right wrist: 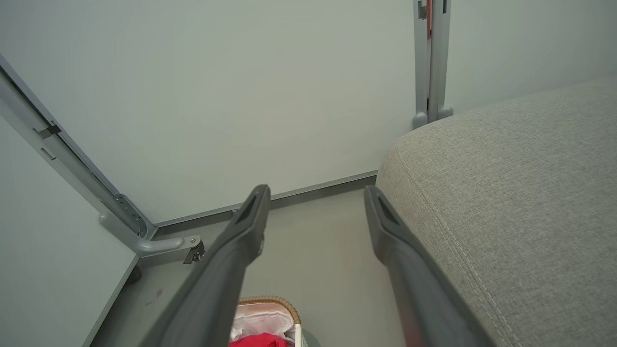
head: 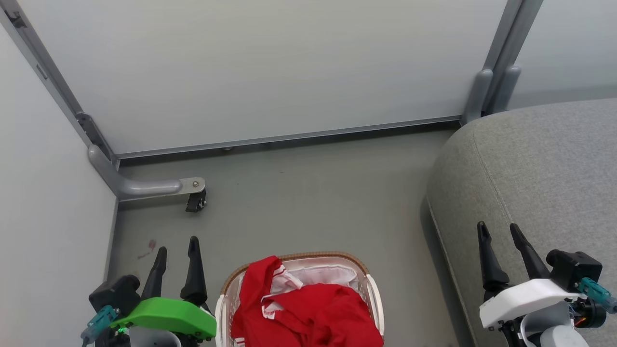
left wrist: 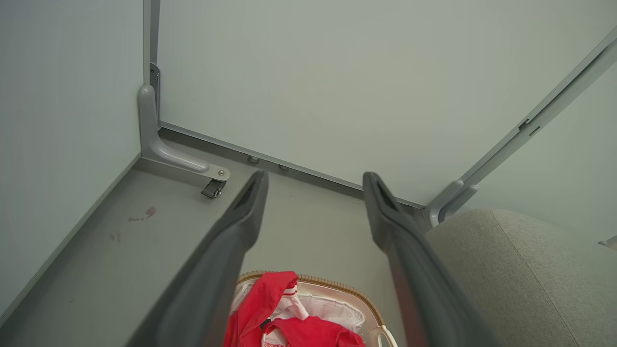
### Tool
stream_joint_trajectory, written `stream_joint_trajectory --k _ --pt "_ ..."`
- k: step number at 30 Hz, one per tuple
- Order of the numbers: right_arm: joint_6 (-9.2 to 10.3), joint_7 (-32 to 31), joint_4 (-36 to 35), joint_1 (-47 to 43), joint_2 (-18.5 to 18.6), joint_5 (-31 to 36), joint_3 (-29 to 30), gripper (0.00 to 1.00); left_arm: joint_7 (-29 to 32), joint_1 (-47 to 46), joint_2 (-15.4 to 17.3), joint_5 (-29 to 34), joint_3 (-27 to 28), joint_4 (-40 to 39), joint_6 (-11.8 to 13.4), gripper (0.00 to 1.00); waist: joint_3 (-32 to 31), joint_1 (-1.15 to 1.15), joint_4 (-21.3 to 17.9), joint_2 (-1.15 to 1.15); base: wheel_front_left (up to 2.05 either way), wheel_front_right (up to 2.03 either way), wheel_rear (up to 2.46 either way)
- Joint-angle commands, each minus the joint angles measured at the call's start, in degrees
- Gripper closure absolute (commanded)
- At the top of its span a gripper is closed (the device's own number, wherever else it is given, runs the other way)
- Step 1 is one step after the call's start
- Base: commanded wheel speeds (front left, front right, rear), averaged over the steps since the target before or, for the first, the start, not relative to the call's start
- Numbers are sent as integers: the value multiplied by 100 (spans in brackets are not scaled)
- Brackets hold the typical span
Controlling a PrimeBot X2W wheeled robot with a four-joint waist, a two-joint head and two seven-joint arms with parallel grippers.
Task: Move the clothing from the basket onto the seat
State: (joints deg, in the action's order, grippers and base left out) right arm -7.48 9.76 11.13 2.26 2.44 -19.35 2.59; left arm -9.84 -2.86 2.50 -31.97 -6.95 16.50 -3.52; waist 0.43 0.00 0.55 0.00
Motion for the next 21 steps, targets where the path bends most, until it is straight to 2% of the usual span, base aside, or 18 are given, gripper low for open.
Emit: stream_joint_trajectory --k 1,21 --pt "-1 68 -35 -35 38 170 -12 0 -56 44 42 134 -11 -23 -10 0 -2 0 0 0 0 0 0" --pt "-2 311 27 -147 48 1121 -42 0 -305 125 49 895 -110 146 39 0 -47 0 9 0 0 0 0"
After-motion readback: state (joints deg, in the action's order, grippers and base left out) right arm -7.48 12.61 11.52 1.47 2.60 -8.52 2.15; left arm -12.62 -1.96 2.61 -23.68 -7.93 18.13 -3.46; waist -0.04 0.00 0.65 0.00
